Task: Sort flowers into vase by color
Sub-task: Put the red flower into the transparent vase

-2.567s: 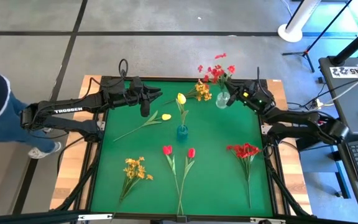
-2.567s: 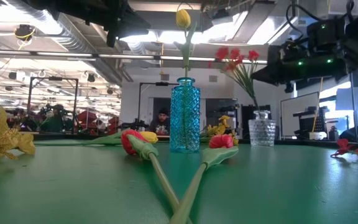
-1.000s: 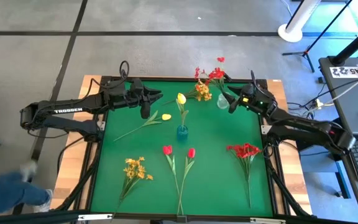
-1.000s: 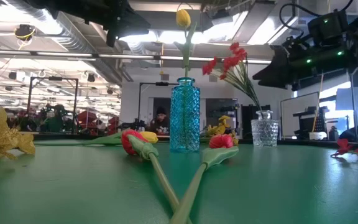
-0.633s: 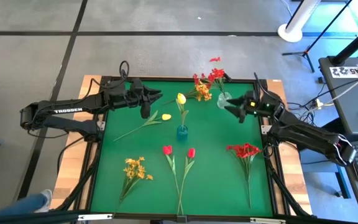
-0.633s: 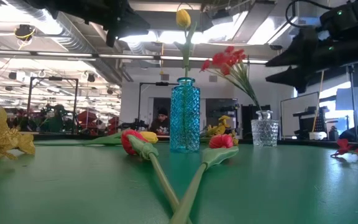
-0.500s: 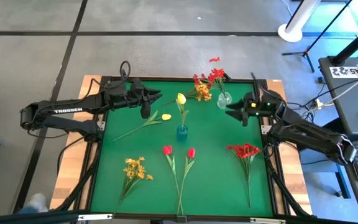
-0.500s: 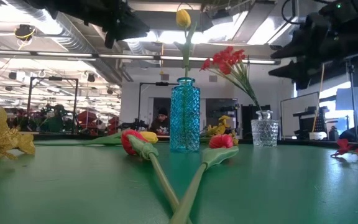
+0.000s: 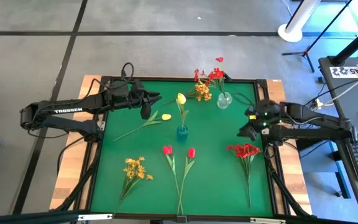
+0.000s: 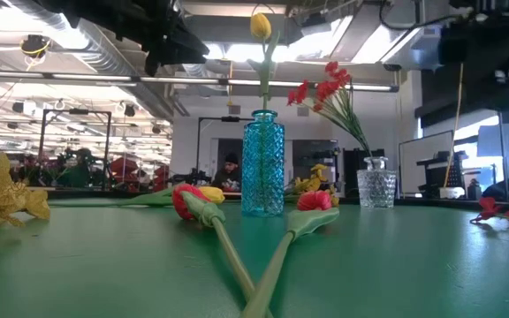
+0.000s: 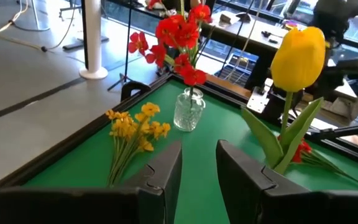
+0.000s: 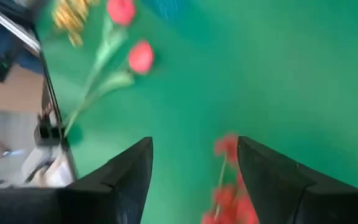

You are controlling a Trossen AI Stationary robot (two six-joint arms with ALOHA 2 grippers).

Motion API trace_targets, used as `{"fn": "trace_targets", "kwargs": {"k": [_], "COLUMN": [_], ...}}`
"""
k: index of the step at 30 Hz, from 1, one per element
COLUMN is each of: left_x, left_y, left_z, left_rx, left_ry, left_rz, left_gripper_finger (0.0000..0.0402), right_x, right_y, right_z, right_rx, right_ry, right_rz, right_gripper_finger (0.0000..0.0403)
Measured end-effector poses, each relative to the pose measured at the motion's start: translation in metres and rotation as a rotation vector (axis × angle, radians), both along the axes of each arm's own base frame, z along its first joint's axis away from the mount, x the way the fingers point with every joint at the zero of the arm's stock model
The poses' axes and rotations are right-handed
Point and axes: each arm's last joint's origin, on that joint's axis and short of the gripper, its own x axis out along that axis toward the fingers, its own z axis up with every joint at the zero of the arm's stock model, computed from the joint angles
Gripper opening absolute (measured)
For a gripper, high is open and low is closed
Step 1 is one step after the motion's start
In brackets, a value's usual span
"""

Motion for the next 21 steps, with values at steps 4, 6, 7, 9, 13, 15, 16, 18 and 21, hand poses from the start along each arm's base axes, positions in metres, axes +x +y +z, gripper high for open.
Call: {"fn": "trace_targets", "kwargs": {"k": [4,6,7,9,13,15,16,18,21], "left_x": [0.001,0.001,0.001,0.001,0.002,0.002,0.002,0.001,0.001], "left_y": [-0.002,-0.003,-0.003,-0.004,-0.005,-0.005,-0.005,-0.005,-0.005], "left_z": [0.000,0.000,0.000,0.000,0.000,0.000,0.000,0.000,-0.001], "left_rx": [-0.003,-0.003,-0.003,-0.003,0.000,0.000,0.000,0.001,-0.001], "left_ry": [-0.001,-0.001,-0.001,-0.001,0.001,0.001,0.001,0.004,0.014], "left_rz": [-0.007,-0.013,-0.015,-0.020,-0.023,-0.023,-0.023,-0.023,-0.024], "left_gripper_finger": [0.0096,0.0096,0.0096,0.0096,0.0096,0.0096,0.0096,0.0096,0.0096], "right_x": [-0.002,-0.002,-0.001,0.002,0.006,0.007,0.008,0.009,0.013], "right_y": [0.014,0.021,0.025,0.033,0.050,0.059,0.063,0.072,0.084], "right_z": [-0.011,-0.015,-0.017,-0.019,-0.024,-0.027,-0.030,-0.034,-0.042], "right_rx": [0.128,0.172,0.190,0.227,0.275,0.280,0.284,0.283,0.227], "right_ry": [0.213,0.304,0.340,0.390,0.503,0.575,0.614,0.683,0.732], "right_rz": [-0.009,-0.016,-0.017,-0.018,-0.028,-0.045,-0.061,-0.092,-0.155], "right_gripper_finger": [0.0231,0.0231,0.0231,0.0231,0.0231,0.0231,0.0231,0.0231,0.0231]}}
